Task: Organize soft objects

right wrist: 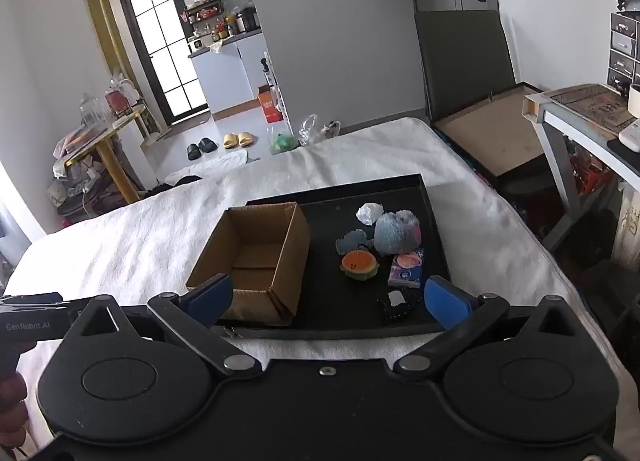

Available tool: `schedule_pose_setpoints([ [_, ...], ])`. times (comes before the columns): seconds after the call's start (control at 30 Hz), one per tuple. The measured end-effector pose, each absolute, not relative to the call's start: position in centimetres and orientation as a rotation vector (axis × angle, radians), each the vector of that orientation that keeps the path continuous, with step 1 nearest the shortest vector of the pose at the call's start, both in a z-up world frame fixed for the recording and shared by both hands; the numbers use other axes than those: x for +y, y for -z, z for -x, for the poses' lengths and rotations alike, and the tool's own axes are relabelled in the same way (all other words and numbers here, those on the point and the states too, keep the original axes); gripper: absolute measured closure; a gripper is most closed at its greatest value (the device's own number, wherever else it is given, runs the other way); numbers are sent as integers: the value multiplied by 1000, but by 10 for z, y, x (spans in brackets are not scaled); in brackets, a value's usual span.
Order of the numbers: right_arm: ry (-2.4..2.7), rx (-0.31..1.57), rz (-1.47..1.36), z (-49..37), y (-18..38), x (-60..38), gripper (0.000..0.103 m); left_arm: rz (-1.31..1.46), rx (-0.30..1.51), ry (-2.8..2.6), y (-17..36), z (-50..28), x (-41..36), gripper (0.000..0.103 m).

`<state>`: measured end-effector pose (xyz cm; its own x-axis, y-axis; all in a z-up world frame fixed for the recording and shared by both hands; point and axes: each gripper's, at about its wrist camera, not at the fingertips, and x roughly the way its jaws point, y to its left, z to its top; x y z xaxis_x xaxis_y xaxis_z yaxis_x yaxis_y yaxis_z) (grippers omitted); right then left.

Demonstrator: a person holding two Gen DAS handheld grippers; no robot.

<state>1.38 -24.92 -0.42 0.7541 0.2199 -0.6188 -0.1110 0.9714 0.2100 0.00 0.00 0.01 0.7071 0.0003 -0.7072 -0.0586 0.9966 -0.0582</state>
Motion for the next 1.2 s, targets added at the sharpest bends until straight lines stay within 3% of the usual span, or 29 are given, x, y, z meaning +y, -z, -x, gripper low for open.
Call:
schedule_pose_setpoints([
  [1.2, -193, 731, -114, -4, 8, -240, 0, 67, 793, -41, 5, 6, -3, 2],
])
